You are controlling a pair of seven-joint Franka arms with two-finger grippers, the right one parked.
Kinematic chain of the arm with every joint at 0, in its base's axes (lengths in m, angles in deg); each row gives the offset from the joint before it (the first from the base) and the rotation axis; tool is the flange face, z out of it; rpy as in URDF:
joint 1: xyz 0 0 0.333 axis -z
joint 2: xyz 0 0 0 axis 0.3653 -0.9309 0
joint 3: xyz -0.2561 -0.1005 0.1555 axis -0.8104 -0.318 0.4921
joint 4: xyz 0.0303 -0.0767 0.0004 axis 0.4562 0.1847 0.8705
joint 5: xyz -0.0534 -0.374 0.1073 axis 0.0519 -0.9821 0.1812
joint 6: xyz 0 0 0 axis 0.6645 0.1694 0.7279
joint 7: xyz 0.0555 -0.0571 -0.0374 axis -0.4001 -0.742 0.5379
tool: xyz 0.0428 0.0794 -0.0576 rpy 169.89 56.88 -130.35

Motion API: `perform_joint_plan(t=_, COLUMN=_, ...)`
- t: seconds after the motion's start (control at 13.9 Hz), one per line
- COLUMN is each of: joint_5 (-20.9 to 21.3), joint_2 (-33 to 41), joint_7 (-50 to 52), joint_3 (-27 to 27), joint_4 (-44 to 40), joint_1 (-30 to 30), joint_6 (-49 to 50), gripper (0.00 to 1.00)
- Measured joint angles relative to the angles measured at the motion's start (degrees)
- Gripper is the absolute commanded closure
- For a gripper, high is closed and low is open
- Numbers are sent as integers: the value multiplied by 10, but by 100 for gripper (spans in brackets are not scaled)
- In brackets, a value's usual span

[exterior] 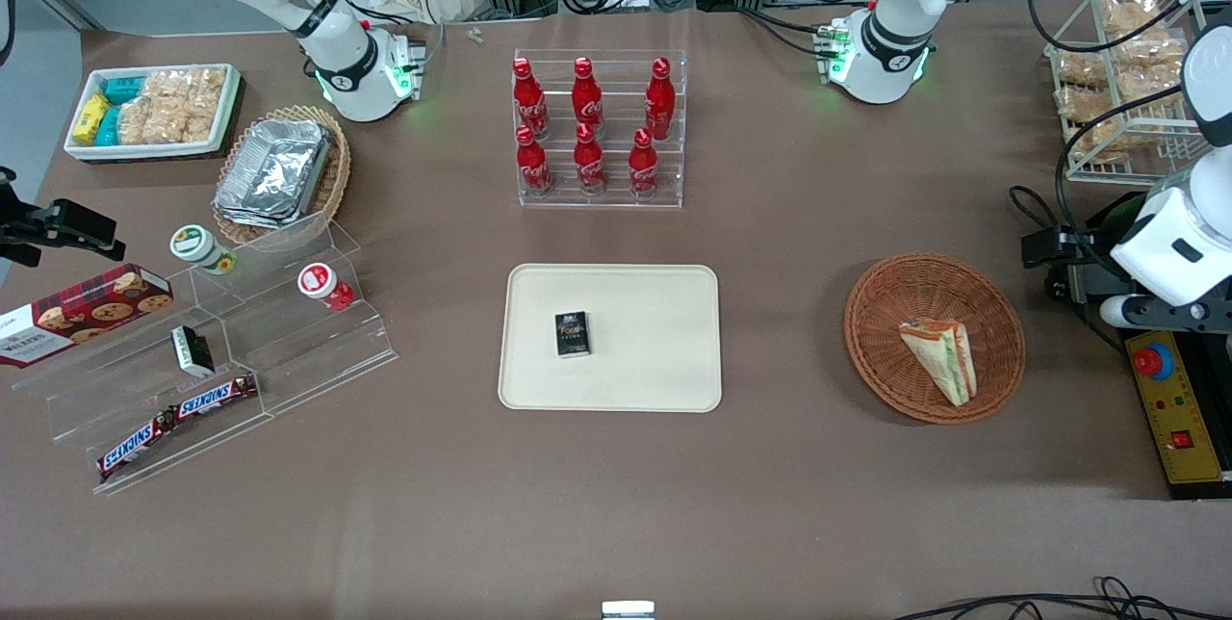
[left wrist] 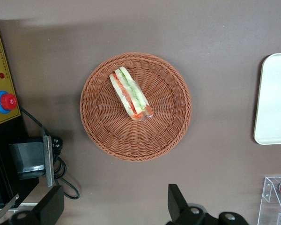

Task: Place sandwich from basket to tray
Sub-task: 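Move the left gripper toward the wicker basket with the sandwich, then lower the open left gripper over the wrapped sandwich in the basket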

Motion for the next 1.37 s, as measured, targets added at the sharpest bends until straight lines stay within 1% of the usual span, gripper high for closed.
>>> perform_joint_plan(t=0.51, joint_5=0, joint_2=-2, joint_7=1, joint_3=-3, joint_4=0, joint_1=1, joint_6=5, gripper=0)
perform_joint_plan(t=0.79, joint_5=0, joint_2=-7, joint_7=31, joint_3=-3, joint_4=3, joint_1=0, joint_6=6, gripper=0)
perform_joint_plan(t=1.01, joint_5=1, joint_2=-14, joint_7=107, joint_3=-3, joint_4=21, joint_1=1, joint_6=-21, gripper=0)
perform_joint_plan(t=1.23, joint_5=3, joint_2=-20, joint_7=236, joint_3=-2, joint_4=87, joint_1=0, joint_6=-103, gripper=0)
perform_joint_plan(t=1.37, joint_5=24, joint_2=-25, joint_7=293, joint_3=-2, joint_4=135, joint_1=0, joint_6=-169, gripper=0)
